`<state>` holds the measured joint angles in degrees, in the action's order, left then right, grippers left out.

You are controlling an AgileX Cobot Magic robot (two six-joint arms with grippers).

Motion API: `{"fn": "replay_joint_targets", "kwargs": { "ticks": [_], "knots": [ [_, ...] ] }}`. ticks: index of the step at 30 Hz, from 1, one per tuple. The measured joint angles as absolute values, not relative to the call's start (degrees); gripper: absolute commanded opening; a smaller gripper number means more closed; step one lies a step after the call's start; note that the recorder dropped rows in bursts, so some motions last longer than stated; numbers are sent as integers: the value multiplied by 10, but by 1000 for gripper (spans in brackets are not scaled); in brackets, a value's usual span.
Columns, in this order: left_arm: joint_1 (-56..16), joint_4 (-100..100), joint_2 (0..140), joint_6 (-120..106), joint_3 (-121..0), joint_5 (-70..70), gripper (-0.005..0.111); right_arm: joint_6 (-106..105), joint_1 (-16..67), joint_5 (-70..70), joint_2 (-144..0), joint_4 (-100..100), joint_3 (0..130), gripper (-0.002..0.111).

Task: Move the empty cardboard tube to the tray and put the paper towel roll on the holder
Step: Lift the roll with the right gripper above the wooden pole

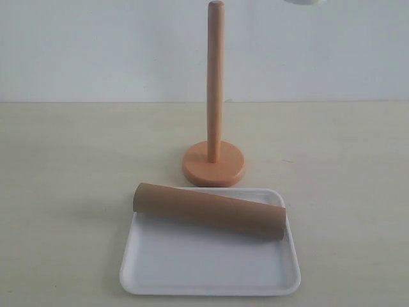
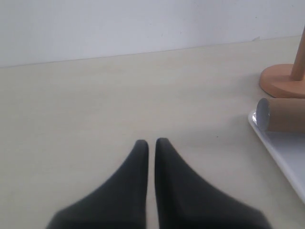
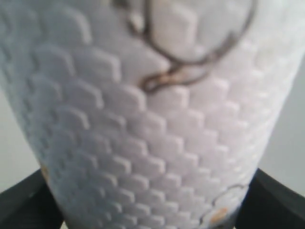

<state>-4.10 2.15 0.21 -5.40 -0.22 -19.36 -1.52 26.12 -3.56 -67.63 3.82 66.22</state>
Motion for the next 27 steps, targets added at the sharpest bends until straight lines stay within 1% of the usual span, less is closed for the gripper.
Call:
{"fn": "replay_joint_targets", "kwargs": {
  "ticks": [3, 10, 17, 27],
  "knots": [
    [-41, 22, 2, -54, -2, -194, 4, -23, 292, -32, -712, 34, 704, 0],
    [-41, 22, 2, -54, -2, -194, 4, -7, 301, 13, -778, 34, 782, 0],
    [-41, 22, 2, -54, -2, -194, 4, -7, 339, -22, -813, 34, 793, 0],
    [-41, 22, 2, -54, -2, -194, 4, -43, 343, -75, -862, 34, 793, 0]
  ]
}}
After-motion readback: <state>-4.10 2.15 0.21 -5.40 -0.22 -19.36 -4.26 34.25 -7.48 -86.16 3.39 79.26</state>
